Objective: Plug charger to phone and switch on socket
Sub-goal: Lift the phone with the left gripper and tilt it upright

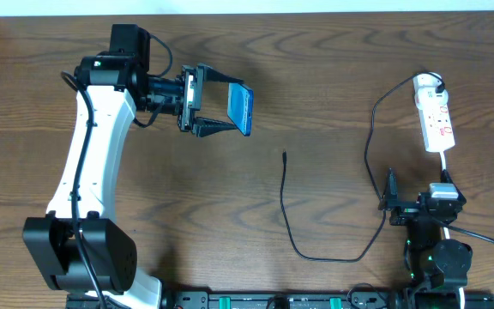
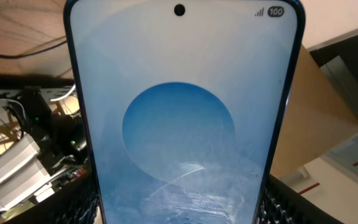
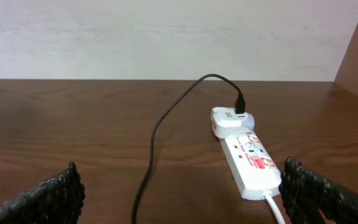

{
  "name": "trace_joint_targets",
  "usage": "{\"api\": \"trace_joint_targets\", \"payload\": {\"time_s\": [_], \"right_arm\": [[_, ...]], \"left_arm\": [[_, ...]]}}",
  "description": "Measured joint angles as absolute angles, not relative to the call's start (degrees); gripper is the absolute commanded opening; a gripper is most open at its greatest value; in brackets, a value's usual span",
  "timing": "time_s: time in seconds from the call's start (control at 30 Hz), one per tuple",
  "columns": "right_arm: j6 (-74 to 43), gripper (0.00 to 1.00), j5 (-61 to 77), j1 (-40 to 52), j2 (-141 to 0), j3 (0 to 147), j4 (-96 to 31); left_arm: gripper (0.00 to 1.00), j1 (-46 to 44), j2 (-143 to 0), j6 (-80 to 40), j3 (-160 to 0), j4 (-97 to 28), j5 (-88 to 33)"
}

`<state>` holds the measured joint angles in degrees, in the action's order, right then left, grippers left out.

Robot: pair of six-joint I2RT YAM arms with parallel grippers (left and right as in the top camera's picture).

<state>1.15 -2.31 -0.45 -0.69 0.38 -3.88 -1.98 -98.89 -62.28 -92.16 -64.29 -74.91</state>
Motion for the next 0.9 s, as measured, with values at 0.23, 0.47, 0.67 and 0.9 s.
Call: {"api": "trace_joint_targets", "payload": {"time_s": [0.23,0.47,0.67,0.9], "right_arm": [[1.15,0.99,-2.31,-0.45,-0.69,0.38,-3.88],[1.13,0.99,-2.31,-0.45,-0.69,0.38,-3.88],[1.13,0.99,-2.33,-0.45,-0.69,0.38,-3.88],[1.13,0.99,-2.31,-0.45,-0.69,0.38,-3.88]], "left_arm": [[0.07,-1.98,-98.89,-63.90,-92.16,-64.29,-74.91],[0.08,-1.98,-98.89,-64.51,-92.16,-64.29,-74.91],[0.07,-1.98,-98.89,-64.51,-92.16,-64.29,-74.91],[0.08,-1.98,-98.89,-64.51,-92.16,-64.29,-74.91]]}}
